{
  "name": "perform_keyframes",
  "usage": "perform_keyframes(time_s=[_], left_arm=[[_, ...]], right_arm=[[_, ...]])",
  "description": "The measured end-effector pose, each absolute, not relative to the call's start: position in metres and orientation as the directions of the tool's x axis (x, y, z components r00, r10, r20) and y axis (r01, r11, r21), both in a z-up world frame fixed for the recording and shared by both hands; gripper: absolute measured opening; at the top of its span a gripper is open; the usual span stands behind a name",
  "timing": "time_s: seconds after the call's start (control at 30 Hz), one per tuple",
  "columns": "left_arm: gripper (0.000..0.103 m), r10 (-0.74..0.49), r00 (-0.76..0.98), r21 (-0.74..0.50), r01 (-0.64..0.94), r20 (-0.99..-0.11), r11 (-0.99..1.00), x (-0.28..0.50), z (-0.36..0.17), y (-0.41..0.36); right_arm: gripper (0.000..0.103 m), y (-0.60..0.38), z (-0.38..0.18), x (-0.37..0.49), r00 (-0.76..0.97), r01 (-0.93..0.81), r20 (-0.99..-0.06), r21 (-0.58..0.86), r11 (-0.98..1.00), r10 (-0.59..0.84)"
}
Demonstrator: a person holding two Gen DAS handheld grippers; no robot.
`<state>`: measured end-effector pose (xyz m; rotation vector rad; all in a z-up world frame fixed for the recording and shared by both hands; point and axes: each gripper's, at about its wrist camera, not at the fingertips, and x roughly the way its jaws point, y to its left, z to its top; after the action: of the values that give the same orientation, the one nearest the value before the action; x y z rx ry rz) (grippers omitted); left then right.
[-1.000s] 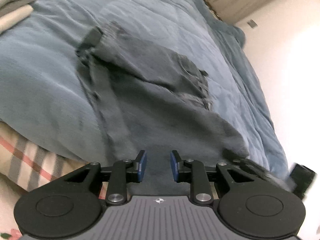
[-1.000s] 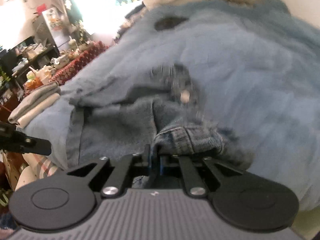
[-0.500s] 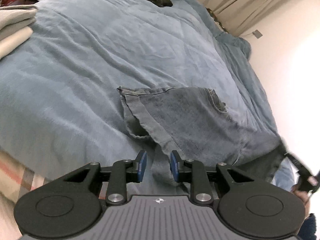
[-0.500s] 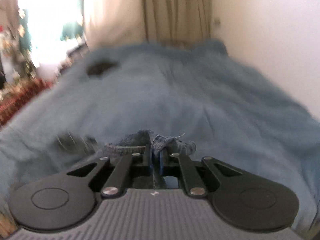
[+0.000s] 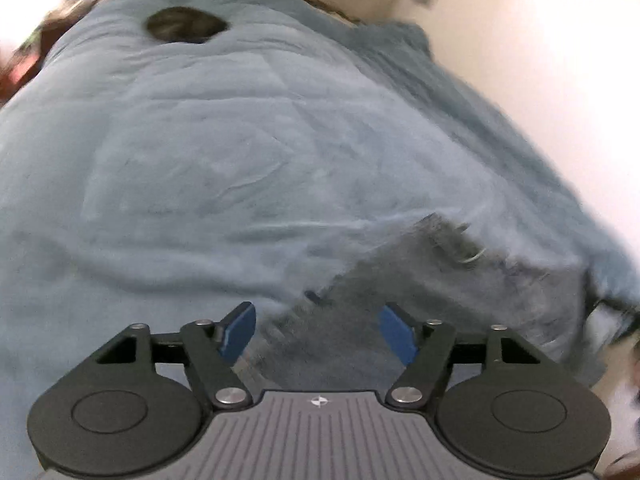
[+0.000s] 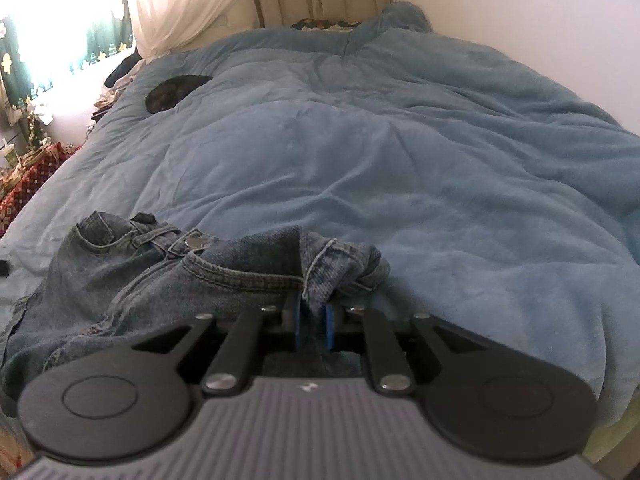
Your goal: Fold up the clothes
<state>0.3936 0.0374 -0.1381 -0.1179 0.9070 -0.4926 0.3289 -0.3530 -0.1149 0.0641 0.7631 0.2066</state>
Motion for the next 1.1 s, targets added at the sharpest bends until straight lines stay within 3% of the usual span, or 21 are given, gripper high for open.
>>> perform_keyframes(time_s=[0.23,0.3,0.33,0.37,0.4,0.43,0.47,0.5,0.57,0.8,1.0,1.1], left_arm=[[0.075,-0.518,0.289,-0.308,0.543,-0.805,0.781,0.439,-0.181,0.009],[0.071,-0.526,0.260,-0.318,0.559,-0.810,0.766,0.444,-0.186,0.002],[0.066,-0.534,0.247,-0.332,0.559,-0.808,0.760,0.446,-0.189,-0.001],[0.049,-0.536,0.239,-0.342,0.551,-0.809,0.761,0.446,-0.190,-0.003],[0.025,-0.537,0.235,-0.349,0.543,-0.810,0.763,0.445,-0.190,-0.004],[0.017,-0.534,0.243,-0.347,0.536,-0.810,0.770,0.441,-0.188,-0.005],[0.014,-0.531,0.251,-0.345,0.528,-0.810,0.776,0.436,-0.187,-0.006],[0.011,-0.529,0.263,-0.344,0.518,-0.807,0.783,0.431,-0.184,-0.006],[0.009,-0.540,0.313,-0.358,0.484,-0.782,0.799,0.418,-0.170,0.001],[0.009,-0.647,0.515,-0.517,0.391,-0.563,0.761,0.364,-0.084,0.059],[0.009,-0.583,0.677,-0.449,0.393,-0.450,0.803,0.309,-0.012,0.086],[0.009,-0.504,0.756,-0.379,0.360,-0.417,0.853,0.287,0.005,0.099]], right_arm=[[0.020,-0.357,-0.116,0.333,0.683,-0.147,-0.698,0.154,0.977,0.213],[0.022,-0.356,-0.118,0.334,0.678,-0.151,-0.703,0.153,0.977,0.215],[0.024,-0.355,-0.118,0.334,0.676,-0.154,-0.703,0.156,0.976,0.219],[0.025,-0.355,-0.119,0.334,0.674,-0.157,-0.704,0.160,0.975,0.224],[0.026,-0.355,-0.119,0.334,0.671,-0.160,-0.705,0.164,0.973,0.229],[0.023,-0.353,-0.119,0.334,0.673,-0.161,-0.703,0.164,0.973,0.230],[0.009,-0.351,-0.118,0.333,0.678,-0.162,-0.700,0.156,0.974,0.225],[0.006,-0.348,-0.117,0.332,0.684,-0.163,-0.696,0.144,0.976,0.217],[0.005,-0.342,-0.106,0.330,0.708,-0.181,-0.668,0.145,0.973,0.231],[0.005,-0.314,-0.052,0.326,0.784,-0.283,-0.533,0.152,0.947,0.319],[0.005,-0.259,0.013,0.336,0.808,-0.458,-0.367,0.102,0.883,0.461],[0.005,-0.226,0.029,0.357,0.799,-0.508,-0.332,0.072,0.858,0.501]])
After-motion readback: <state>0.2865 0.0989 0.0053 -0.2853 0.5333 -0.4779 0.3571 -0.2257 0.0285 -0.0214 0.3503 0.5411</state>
